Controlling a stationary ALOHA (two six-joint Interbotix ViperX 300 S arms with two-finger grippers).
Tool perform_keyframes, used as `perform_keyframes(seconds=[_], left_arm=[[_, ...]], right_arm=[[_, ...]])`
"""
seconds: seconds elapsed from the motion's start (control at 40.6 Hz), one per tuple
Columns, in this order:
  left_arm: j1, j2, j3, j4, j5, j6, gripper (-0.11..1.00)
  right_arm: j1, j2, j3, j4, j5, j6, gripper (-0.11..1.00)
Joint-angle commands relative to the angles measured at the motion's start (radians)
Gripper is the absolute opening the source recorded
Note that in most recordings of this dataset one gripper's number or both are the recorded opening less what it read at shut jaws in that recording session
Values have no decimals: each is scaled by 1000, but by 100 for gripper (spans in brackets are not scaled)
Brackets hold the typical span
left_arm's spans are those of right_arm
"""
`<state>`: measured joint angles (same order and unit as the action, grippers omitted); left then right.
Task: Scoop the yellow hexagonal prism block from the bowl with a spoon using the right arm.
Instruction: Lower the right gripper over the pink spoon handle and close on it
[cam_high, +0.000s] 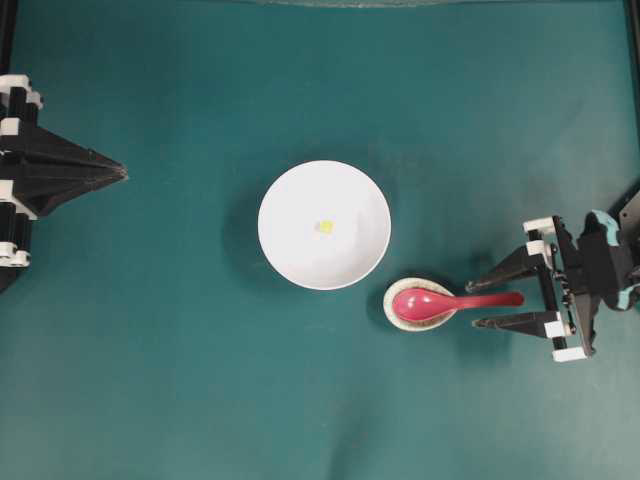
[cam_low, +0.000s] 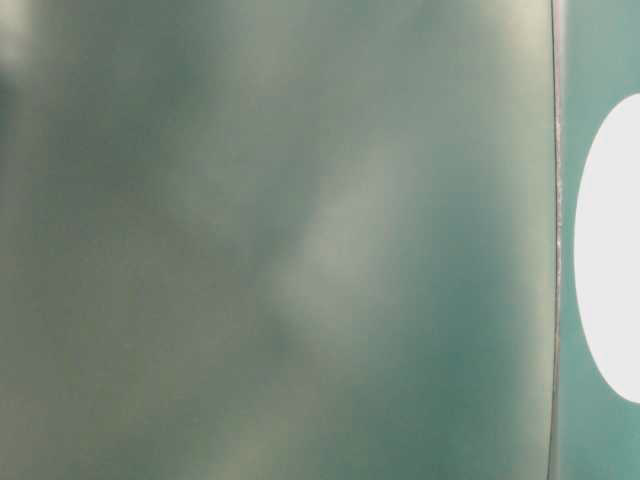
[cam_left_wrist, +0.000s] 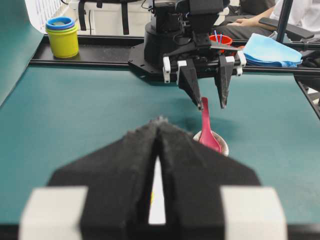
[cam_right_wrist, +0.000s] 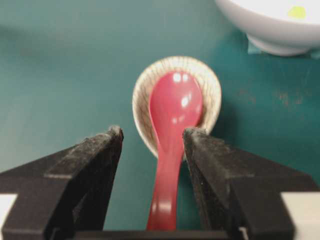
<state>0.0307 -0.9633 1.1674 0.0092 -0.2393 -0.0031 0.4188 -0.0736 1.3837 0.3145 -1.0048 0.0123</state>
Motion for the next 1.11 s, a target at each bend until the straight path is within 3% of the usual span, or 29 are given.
perform_keyframes(seconds=[0.0,0.492,0.714,1.083], left_arm=[[3,5,-25,3,-5,2,1],[3,3,-25,5,-5,3,1],[3,5,-25,5,-5,3,1],[3,3,-25,5,14,5,1]], right_arm=[[8,23,-9,3,-25,0,57],[12,109,-21,23,-61,34,57],[11,112,-25,49,-55,34,57],[11,114,-26,52,-26,57,57]])
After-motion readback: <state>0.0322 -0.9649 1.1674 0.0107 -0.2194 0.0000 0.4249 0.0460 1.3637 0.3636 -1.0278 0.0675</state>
